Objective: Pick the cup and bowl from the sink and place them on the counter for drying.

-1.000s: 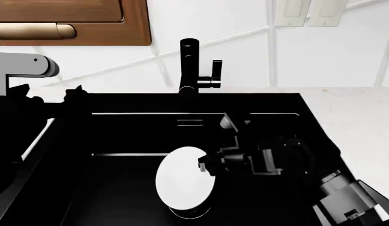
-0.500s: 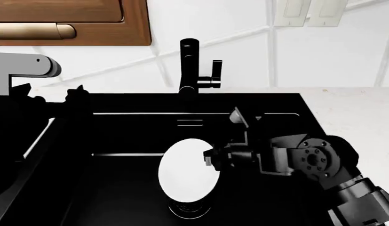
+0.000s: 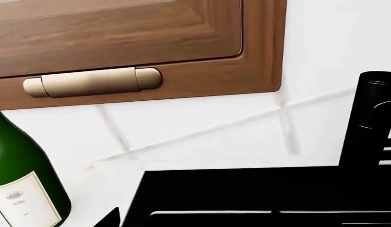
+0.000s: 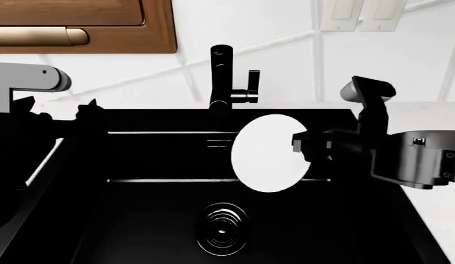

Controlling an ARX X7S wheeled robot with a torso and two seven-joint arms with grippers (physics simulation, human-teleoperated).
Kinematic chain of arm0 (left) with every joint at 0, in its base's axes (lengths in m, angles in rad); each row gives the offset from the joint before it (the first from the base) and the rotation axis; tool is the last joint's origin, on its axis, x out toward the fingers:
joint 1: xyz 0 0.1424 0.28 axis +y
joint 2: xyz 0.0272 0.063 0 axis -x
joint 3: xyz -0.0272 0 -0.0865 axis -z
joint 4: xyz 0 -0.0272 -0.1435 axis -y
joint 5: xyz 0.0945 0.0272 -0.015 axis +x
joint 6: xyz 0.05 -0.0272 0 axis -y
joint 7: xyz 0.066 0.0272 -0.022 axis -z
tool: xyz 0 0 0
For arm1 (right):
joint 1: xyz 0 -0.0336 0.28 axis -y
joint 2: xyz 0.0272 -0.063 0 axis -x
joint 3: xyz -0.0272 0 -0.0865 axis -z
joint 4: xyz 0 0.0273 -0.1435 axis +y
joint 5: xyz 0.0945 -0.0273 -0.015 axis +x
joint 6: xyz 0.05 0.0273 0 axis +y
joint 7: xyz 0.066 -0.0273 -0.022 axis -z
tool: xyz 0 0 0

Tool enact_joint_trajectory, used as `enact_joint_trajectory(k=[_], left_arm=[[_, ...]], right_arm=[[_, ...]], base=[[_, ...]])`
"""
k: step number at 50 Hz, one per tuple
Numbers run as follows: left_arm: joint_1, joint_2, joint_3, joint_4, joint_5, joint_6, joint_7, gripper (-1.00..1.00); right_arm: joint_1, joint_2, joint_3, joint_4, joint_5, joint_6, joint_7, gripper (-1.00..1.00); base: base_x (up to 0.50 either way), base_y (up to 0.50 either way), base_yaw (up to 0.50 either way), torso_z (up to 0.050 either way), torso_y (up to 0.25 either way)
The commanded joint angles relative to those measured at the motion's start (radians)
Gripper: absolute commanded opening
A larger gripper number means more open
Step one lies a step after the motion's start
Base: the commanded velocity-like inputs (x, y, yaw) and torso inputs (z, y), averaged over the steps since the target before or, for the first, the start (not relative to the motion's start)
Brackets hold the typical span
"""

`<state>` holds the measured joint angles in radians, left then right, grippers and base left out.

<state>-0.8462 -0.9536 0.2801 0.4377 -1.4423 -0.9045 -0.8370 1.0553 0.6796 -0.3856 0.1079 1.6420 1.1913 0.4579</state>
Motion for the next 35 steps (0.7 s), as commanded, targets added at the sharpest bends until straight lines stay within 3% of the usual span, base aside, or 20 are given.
enact_joint_trajectory(k=[1, 18, 19, 35], left_arm=[[0.01, 0.001, -0.018, -0.002, -0.015, 0.03, 0.022, 1.0], [0.004, 0.032, -0.004, -0.013, 0.01, 0.043, 0.027, 1.0], [0.026, 0.026, -0.012, 0.007, 0.004, 0.052, 0.018, 1.0], [0.032, 0.029, -0.011, 0.009, 0.009, 0.06, 0.022, 1.0]], right_arm=[[-0.052, 0.158, 0.149, -0.128, 0.186, -0.017, 0.216, -1.0], [-0.261, 0.367, 0.392, -0.313, 0.356, -0.166, 0.387, -1.0], [-0.342, 0.391, 0.497, -0.333, 0.336, -0.223, 0.415, -1.0], [-0.529, 0.428, 0.737, -0.361, 0.315, -0.299, 0.496, -1.0]], base=[[0.0, 0.0, 0.0, 0.0, 0.0], [0.0, 0.0, 0.0, 0.0, 0.0], [0.0, 0.0, 0.0, 0.0, 0.0], [0.0, 0.0, 0.0, 0.0, 0.0]])
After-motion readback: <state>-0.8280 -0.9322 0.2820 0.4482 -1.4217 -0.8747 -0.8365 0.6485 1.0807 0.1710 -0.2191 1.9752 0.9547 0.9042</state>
